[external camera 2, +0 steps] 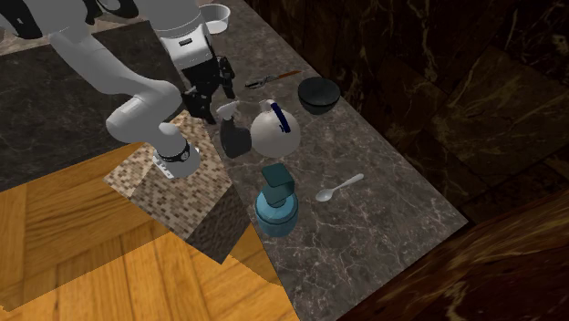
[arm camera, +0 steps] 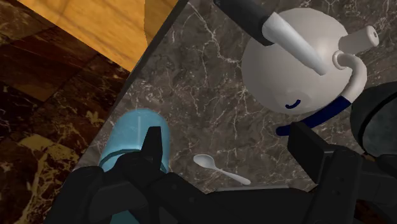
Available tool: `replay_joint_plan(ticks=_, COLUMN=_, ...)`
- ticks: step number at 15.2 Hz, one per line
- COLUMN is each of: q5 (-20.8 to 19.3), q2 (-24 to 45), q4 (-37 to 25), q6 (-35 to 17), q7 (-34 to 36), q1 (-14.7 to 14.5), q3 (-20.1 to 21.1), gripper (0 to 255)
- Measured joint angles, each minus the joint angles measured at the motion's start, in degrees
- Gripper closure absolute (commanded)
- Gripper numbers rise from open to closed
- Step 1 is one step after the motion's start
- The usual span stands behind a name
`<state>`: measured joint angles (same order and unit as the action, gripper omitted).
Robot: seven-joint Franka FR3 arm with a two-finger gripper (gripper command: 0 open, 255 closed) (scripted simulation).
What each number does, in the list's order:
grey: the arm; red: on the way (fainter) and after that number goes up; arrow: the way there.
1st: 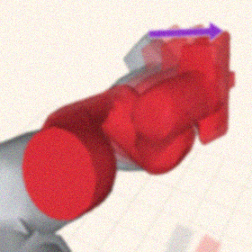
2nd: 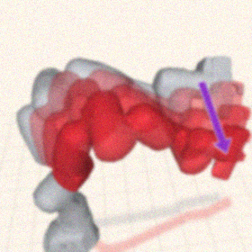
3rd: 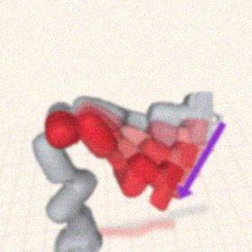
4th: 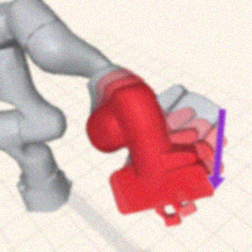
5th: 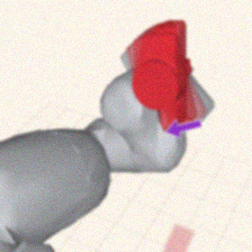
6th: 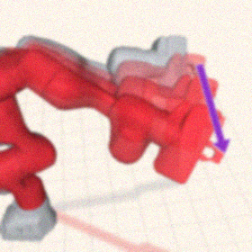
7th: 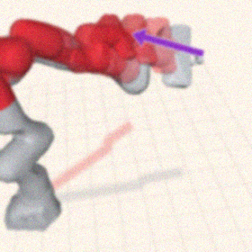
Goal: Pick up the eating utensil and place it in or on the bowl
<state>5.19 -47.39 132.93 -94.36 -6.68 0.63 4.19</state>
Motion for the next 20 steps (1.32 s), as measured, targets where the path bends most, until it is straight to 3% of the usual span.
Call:
replay_joint_plan(ticks=3, q5=0.1, q2=1.6, q4=0.6, q6=-2.0, q7=-1.4, q1=-0.4, q3=-0.4, gripper=0)
replay_joint_plan(ticks=8, q5=0.7, q2=9.8, q4=1.3, q6=-10.7, q7=-7.1, q1=-2.0, q3=-1.9, gripper=0)
replay_joint_plan(ticks=20, q5=4.6, q2=34.7, q4=-7.1, q6=-26.0, q7=-22.4, q1=-6.2, q3=-4.4, gripper=0)
